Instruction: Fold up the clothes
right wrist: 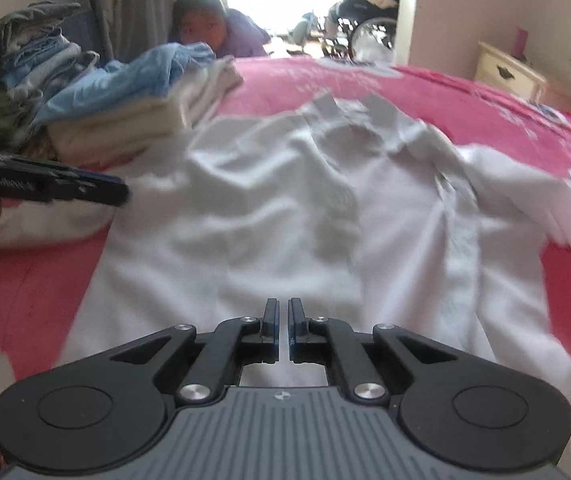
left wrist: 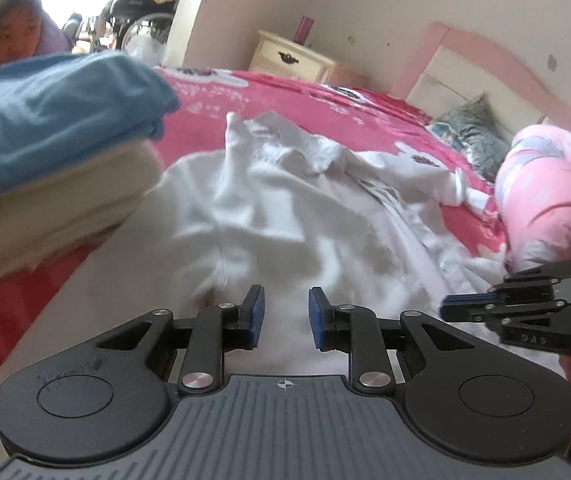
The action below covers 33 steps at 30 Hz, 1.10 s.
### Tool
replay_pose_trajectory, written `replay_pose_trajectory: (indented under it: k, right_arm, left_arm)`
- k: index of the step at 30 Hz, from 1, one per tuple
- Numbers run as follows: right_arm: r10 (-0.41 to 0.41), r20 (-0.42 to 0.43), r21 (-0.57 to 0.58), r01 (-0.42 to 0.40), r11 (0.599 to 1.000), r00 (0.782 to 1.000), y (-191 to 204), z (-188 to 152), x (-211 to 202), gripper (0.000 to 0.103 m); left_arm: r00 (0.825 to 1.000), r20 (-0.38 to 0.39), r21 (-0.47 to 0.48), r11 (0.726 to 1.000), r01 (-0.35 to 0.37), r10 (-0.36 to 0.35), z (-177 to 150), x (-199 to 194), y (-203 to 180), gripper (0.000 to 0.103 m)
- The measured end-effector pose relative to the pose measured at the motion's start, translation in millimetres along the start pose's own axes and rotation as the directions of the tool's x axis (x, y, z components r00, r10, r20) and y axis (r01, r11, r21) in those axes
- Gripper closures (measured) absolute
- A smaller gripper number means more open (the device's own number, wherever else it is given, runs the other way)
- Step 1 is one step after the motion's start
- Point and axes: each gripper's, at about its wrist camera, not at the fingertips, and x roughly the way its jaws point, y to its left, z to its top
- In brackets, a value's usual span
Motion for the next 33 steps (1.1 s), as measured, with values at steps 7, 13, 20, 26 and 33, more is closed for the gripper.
replay_pose_trajectory:
  k: [7, 13, 20, 26, 33]
  right_arm:
    - [-0.037, -0.11, 0.165, 0.055, 0.985, 0.993, -35.1, 2.4, 34.6, 0.103]
    - [0.007, 0.045, 0.202, -0.016, 0.979, 0.999, -44.8, 51.6, 30.1, 0.091]
    - [0.048, 0.102, 0.429, -0.088, 0.899, 0.994, -87.2, 120.3, 101.5, 0.072]
    - [0.033, 0.027, 0.545, -0.043, 0.837, 0.999, -112.5, 154.2, 153.9, 0.072]
    - [0.047, -0.014, 0.498, -0.034, 0.866, 0.999, -96.3, 198.2, 181.9, 0.068]
  left_arm:
    - [0.987, -0.034, -0.096, 0.982, -0.162, 0.159, -3.4, 32.4, 34.9, 0.079]
    - [0.996, 0.017, -0.115, 0.99, -0.083, 0.085, 10.6, 24.5, 37.3, 0.077]
    - [0.984, 0.043, -0.223, 0.961, -0.162, 0.175, 22.2, 52.9, 58.2, 0.077]
    - [0.972, 0.063, -0.179, 0.961, -0.211, 0.225, 10.4, 60.6, 58.7, 0.077]
    - [0.954, 0.131, -0.092, 0.962, -0.258, 0.269, -3.7, 60.6, 46.9, 0.077]
